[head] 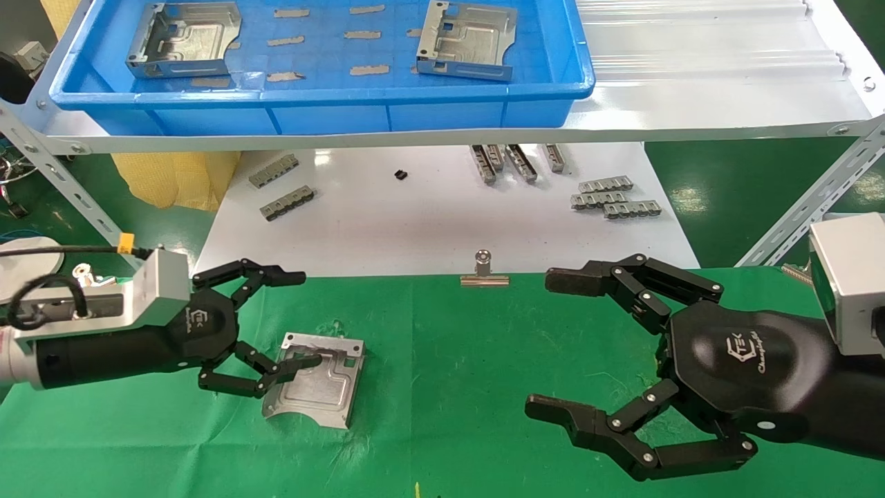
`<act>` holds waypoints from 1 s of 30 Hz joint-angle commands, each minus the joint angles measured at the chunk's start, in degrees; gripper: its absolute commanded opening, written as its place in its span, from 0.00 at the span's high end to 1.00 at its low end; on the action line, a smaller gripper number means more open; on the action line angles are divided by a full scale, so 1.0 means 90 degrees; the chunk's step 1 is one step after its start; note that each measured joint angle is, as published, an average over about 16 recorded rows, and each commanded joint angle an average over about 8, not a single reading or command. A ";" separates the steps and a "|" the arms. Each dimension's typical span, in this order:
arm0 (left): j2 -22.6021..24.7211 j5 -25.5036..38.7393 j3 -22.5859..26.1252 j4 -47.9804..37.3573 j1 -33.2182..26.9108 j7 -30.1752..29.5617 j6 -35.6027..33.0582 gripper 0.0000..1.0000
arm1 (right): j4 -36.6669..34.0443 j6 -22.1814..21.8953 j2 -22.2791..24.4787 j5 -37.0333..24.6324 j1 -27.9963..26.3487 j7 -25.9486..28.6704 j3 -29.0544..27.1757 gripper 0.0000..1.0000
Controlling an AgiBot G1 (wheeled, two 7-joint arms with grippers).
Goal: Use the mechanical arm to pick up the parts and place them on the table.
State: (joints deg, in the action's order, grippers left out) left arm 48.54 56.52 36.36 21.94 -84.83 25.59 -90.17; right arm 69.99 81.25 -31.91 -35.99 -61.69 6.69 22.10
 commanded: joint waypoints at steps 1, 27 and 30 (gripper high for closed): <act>-0.0070 -0.0076 -0.0106 0.0268 0.0121 -0.0188 0.0023 0.00 | 0.0000 0.0000 0.0000 0.0000 0.0000 0.0000 0.0000 0.00; -0.0960 -0.1041 -0.1444 0.3666 0.1652 -0.2580 0.0318 0.00 | 0.0000 0.0000 0.0000 0.0000 0.0000 0.0000 0.0000 0.00; -0.1063 -0.1152 -0.1599 0.4058 0.1829 -0.2856 0.0352 0.00 | 0.0000 0.0000 0.0000 0.0000 0.0000 0.0000 0.0000 0.00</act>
State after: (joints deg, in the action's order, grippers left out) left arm 38.97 46.15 21.97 58.48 -68.37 -0.13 -87.00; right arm 69.99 81.25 -31.91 -35.99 -61.69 6.69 22.10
